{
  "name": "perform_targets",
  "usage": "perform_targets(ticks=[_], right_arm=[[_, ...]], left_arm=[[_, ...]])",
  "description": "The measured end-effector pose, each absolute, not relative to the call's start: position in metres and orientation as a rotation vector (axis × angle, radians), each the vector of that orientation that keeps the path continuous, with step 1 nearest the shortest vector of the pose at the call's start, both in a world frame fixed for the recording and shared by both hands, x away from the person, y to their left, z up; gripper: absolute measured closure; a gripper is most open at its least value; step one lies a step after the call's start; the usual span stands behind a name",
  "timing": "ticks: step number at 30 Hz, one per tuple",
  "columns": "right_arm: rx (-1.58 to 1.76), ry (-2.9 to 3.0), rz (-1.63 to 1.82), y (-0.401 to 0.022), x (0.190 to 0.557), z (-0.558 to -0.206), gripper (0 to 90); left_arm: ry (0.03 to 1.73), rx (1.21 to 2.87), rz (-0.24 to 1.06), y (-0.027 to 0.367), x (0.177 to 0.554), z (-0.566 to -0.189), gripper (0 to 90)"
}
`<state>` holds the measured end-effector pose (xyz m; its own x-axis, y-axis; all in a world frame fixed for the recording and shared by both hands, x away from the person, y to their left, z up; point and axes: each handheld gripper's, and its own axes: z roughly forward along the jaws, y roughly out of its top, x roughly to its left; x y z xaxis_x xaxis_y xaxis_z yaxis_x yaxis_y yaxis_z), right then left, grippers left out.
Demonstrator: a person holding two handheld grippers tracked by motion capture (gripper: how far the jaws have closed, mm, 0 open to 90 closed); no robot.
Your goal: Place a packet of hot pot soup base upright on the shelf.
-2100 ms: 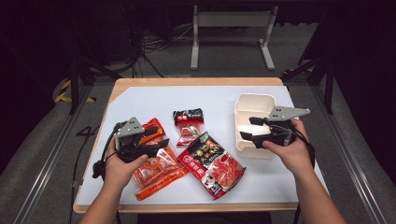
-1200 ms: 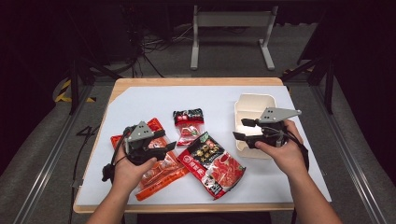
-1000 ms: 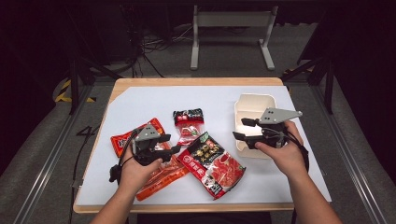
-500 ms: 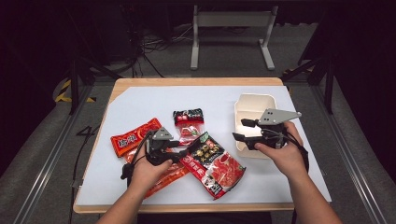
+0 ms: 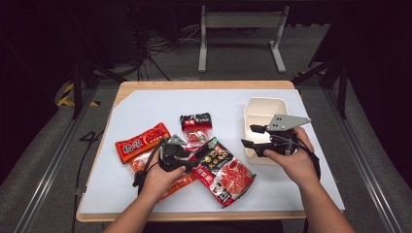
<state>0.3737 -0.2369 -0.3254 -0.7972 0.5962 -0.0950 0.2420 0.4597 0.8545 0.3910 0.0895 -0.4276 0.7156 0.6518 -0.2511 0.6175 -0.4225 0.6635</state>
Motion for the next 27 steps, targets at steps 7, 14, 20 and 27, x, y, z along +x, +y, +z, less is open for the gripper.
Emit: perform_targets(ticks=[7, 14, 20, 27], right_arm=[[0.705, 2.333, 1.271, -0.236, 0.374, -0.326, 40.6], [0.705, 2.333, 1.271, -0.235, 0.373, -0.326, 40.4], [0.709, 2.341, 1.271, -0.233, 0.374, -0.328, 40.2], [0.710, 2.354, 1.268, -0.229, 0.375, -0.330, 40.2]], left_arm=[[0.958, 2.192, 0.047, 0.086, 0.391, -0.431, 59.9], [0.992, 2.198, -0.008, 0.086, 0.392, -0.435, 66.9], [0.986, 2.199, -0.005, 0.086, 0.393, -0.438, 76.1], [0.983, 2.197, 0.048, 0.084, 0.390, -0.436, 84.8]])
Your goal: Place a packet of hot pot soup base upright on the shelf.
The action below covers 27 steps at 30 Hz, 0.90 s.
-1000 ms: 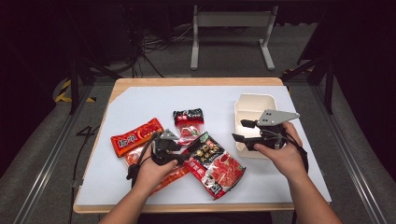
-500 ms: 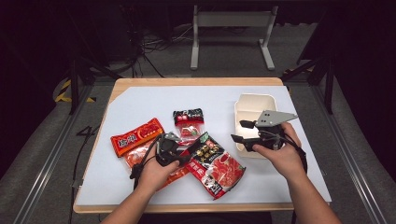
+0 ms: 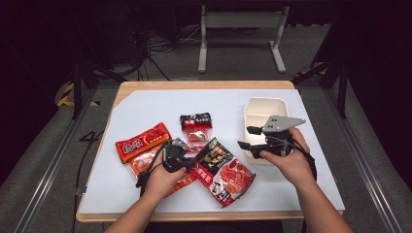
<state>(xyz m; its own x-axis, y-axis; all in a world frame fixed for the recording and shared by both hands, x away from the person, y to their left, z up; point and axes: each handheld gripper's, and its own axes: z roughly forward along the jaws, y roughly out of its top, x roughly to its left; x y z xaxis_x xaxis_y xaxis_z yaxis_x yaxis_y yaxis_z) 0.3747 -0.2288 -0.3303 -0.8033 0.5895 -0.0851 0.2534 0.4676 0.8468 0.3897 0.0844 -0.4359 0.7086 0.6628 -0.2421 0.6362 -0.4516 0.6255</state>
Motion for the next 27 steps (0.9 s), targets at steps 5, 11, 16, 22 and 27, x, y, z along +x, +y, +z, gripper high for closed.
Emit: perform_targets(ticks=[5, 11, 16, 22, 27], right_arm=[[0.711, 2.350, 1.266, -0.229, 0.375, -0.330, 40.1], [0.731, 2.342, 1.268, -0.234, 0.375, -0.329, 40.9], [0.737, 2.334, 1.275, -0.236, 0.374, -0.328, 41.8], [0.736, 2.312, 1.293, -0.240, 0.369, -0.320, 42.1], [0.723, 2.289, 1.309, -0.245, 0.364, -0.311, 42.0]], left_arm=[[0.991, 2.169, 0.050, 0.086, 0.389, -0.434, 86.9], [0.942, 2.091, 0.086, 0.088, 0.382, -0.421, 87.0], [0.878, 2.055, 0.133, 0.088, 0.371, -0.404, 86.8], [0.803, 2.023, 0.204, 0.085, 0.361, -0.384, 86.7], [0.750, 1.976, 0.262, 0.089, 0.353, -0.368, 86.8]])
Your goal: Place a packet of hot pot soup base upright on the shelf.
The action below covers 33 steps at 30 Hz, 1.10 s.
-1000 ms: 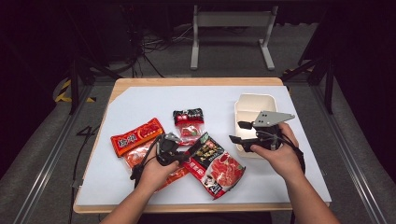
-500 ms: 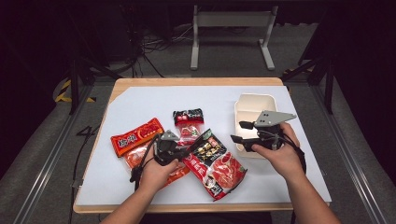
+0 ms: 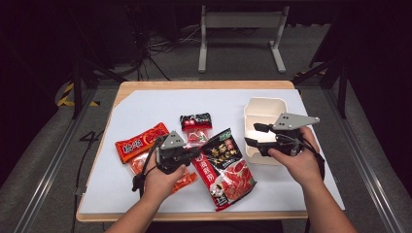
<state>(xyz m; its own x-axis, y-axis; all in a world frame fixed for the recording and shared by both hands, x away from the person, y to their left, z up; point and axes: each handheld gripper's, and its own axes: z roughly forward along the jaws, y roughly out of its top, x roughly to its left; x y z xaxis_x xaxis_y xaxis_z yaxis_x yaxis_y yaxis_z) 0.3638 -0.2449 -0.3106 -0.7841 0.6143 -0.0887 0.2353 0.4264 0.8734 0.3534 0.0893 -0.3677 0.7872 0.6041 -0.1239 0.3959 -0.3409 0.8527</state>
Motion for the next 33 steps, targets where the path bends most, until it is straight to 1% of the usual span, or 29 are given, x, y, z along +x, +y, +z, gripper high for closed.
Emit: perform_targets(ticks=[9, 13, 17, 29, 32, 33], right_arm=[[0.693, 2.314, 1.348, -0.239, 0.351, -0.299, 44.4], [0.666, 2.331, 1.352, -0.234, 0.348, -0.297, 44.3], [0.643, 2.356, 1.360, -0.228, 0.347, -0.298, 44.3], [0.594, 2.435, 1.421, -0.211, 0.348, -0.307, 42.7], [0.593, 2.451, 1.428, -0.208, 0.348, -0.309, 46.3], [0.588, 2.476, 1.431, -0.206, 0.348, -0.310, 52.9]], left_arm=[[0.643, 1.930, 0.368, 0.094, 0.340, -0.344, 86.8], [0.583, 1.921, 0.428, 0.094, 0.331, -0.334, 86.8], [0.551, 1.906, 0.460, 0.094, 0.325, -0.327, 86.9], [0.447, 1.893, 0.486, 0.091, 0.312, -0.317, 87.0], [0.426, 1.894, 0.482, 0.090, 0.311, -0.316, 87.0], [0.422, 1.893, 0.481, 0.089, 0.311, -0.316, 87.0]])
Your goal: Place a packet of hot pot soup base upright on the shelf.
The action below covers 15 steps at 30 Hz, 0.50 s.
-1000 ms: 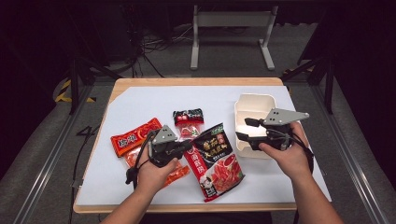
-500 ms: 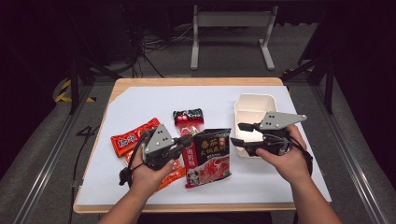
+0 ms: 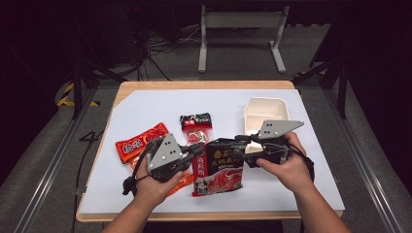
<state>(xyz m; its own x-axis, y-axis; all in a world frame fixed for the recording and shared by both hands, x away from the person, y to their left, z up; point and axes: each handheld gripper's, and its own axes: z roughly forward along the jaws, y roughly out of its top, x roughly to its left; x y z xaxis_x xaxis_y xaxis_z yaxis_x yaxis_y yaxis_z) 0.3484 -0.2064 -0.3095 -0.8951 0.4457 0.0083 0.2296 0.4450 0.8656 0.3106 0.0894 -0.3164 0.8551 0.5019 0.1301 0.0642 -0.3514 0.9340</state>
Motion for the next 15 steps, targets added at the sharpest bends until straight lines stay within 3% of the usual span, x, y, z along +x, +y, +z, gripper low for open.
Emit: perform_targets(ticks=[3, 15], right_arm=[[0.574, 2.520, 1.429, -0.2052, 0.3484, -0.3102, 59.8], [0.561, 2.591, 1.462, -0.2012, 0.3498, -0.3120, 71.9]], left_arm=[[0.412, 1.886, 0.469, 0.0890, 0.3097, -0.3163, 86.9], [0.404, 1.880, 0.451, 0.0894, 0.3098, -0.3160, 86.7]])
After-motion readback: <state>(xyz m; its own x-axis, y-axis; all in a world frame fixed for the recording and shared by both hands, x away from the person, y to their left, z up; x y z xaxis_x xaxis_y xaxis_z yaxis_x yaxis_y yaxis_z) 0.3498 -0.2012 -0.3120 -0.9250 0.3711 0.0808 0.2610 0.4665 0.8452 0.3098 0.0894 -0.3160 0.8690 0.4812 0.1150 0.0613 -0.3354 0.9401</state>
